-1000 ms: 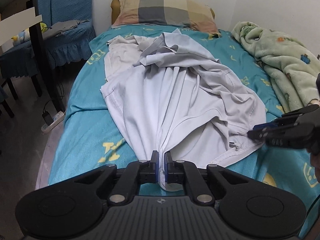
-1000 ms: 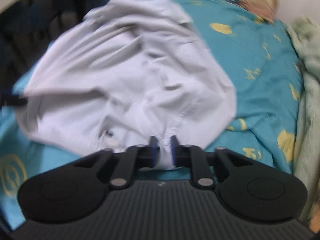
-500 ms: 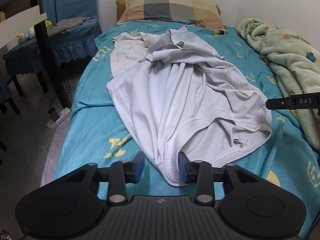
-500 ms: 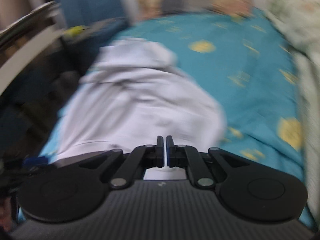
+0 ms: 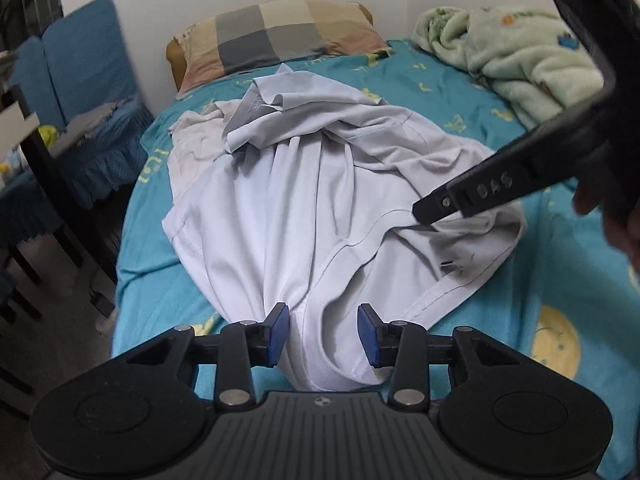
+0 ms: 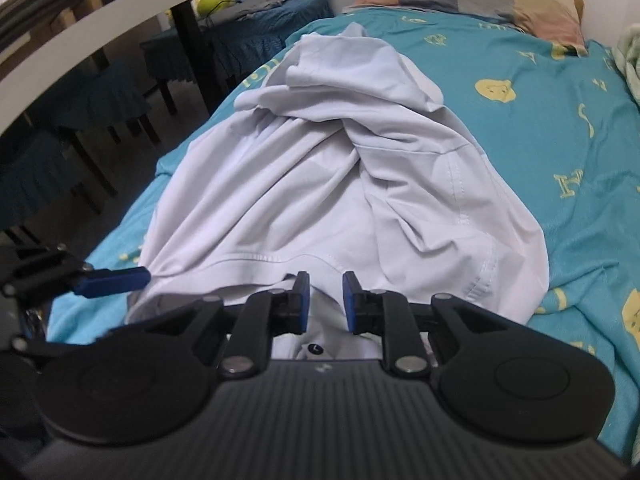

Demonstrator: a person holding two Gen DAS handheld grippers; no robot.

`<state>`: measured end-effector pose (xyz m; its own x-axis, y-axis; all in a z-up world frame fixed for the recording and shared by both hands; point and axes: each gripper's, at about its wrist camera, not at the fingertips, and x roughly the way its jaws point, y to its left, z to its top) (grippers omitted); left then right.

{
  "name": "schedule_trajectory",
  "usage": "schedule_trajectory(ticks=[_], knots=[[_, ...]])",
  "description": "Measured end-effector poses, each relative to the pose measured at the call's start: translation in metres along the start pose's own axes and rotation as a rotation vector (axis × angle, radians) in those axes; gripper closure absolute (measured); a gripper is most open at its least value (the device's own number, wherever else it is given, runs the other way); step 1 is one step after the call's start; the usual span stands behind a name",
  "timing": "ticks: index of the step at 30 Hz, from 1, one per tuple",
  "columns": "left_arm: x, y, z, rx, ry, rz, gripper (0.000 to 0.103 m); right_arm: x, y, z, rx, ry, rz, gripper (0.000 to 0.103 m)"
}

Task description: Fold clothes

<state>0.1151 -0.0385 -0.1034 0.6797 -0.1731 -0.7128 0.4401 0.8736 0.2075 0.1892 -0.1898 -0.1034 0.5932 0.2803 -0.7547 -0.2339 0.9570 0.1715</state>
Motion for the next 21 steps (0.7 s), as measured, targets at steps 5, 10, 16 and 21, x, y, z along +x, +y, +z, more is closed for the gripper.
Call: schedule_trajectory(ticks=[5, 10, 16, 21], knots=[[0.012, 0.006, 0.003, 0.003, 0.014, 0.032, 0.098, -0.005, -0.001, 0.002, 0.01, -0.034, 0.012, 0.078], [-0.034, 0.041, 0.015, -0.168, -0.126, -0.054, 0.099, -0.011, 0.01, -0.001, -0.06, -0.061, 0.037, 0.043], [-0.081, 0.063, 0.019, -0.274, -0.239, -0.181, 0.102, -0.017, 0.036, -0.004, -0.184, -0.158, 0.038, 0.036], [-0.082, 0.063, 0.015, -0.281, -0.224, -0.191, 0.102, 0.014, 0.039, -0.005, -0.243, -0.165, -0.122, 0.037]])
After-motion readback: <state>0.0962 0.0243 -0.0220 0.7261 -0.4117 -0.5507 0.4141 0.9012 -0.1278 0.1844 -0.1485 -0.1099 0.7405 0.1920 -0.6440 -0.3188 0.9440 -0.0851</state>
